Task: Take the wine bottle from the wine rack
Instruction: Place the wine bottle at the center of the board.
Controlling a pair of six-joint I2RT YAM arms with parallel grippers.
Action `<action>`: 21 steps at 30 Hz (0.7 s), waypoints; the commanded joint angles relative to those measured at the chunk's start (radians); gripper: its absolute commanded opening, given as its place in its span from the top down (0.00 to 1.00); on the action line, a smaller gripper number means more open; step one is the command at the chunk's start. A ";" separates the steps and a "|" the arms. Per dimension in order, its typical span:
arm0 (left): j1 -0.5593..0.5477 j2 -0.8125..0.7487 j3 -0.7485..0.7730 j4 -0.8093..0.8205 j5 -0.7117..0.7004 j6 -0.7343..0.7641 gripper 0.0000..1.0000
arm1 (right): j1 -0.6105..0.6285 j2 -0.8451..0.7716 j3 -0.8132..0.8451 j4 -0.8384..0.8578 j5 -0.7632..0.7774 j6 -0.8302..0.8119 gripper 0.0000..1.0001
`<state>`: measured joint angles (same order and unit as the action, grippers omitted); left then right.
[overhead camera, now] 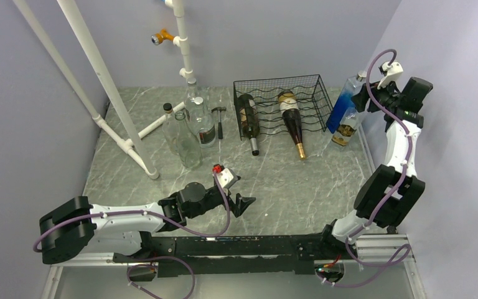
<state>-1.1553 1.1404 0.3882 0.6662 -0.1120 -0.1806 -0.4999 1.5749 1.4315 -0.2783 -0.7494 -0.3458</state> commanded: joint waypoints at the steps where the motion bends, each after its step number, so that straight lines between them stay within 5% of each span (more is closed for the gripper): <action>1: 0.003 -0.029 0.004 0.014 -0.015 -0.028 0.01 | -0.005 -0.075 0.027 0.057 -0.039 0.015 0.31; 13: 0.024 -0.053 0.078 -0.139 -0.038 -0.103 0.01 | -0.005 -0.251 0.020 -0.035 -0.124 -0.017 0.10; 21: 0.054 -0.027 0.169 -0.275 -0.023 -0.177 0.01 | -0.005 -0.350 0.000 -0.134 -0.219 -0.015 0.09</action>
<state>-1.1145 1.1107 0.4850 0.4564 -0.1364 -0.3008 -0.5007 1.2648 1.4315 -0.3569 -0.8860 -0.3511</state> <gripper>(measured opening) 0.992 0.909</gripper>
